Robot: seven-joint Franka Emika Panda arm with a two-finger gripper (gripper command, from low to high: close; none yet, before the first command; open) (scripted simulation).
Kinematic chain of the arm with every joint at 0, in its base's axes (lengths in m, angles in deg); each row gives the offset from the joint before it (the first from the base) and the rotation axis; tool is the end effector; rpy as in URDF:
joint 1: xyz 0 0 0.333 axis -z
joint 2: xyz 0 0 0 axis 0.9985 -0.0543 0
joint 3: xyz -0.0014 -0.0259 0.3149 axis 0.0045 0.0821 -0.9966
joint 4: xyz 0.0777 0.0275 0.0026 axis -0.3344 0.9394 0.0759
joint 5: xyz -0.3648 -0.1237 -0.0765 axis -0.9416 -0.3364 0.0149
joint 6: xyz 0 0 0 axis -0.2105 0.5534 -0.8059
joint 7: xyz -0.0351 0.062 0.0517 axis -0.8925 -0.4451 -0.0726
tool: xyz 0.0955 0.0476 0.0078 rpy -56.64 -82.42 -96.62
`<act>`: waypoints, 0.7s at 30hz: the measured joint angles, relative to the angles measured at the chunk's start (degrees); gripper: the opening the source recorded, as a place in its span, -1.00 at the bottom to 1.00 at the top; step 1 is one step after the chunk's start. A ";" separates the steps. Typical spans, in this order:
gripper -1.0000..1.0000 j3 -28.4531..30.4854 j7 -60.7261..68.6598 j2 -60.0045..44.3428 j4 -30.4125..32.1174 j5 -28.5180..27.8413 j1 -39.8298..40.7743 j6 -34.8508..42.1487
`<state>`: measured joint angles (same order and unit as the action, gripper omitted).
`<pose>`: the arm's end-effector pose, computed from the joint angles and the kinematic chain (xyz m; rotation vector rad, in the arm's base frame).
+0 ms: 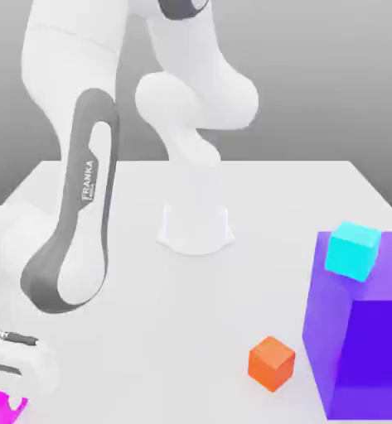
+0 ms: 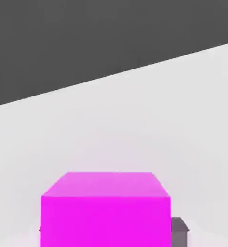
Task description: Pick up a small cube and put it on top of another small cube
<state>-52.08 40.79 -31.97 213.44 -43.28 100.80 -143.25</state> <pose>0.4756 -0.2784 0.1699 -2.7192 1.5732 0.0003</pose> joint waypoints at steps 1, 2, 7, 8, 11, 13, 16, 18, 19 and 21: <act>-1.00 0.61 -0.62 2.01 0.47 -0.95 -0.64 1.50; -1.00 0.14 -0.69 4.06 0.80 -1.84 -1.84 3.15; -1.00 -5.44 0.99 13.92 1.99 -5.37 -9.11 11.39; -1.00 -6.70 1.39 15.79 2.22 -5.97 -10.40 12.97; -1.00 -10.59 2.79 21.45 2.94 -7.55 -15.19 17.75; -1.00 -13.39 4.14 26.13 3.28 -8.69 -20.79 21.96; -1.00 -16.06 6.04 32.92 3.82 -10.40 -27.22 27.96; -1.00 -18.29 7.23 37.17 4.23 -11.43 -29.40 31.59; -1.00 -19.58 7.88 39.22 4.47 -11.86 -30.65 33.30; -1.00 -21.29 8.68 41.03 5.92 -12.41 -32.25 33.50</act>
<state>-73.37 49.47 9.06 219.37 -55.69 68.55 -109.75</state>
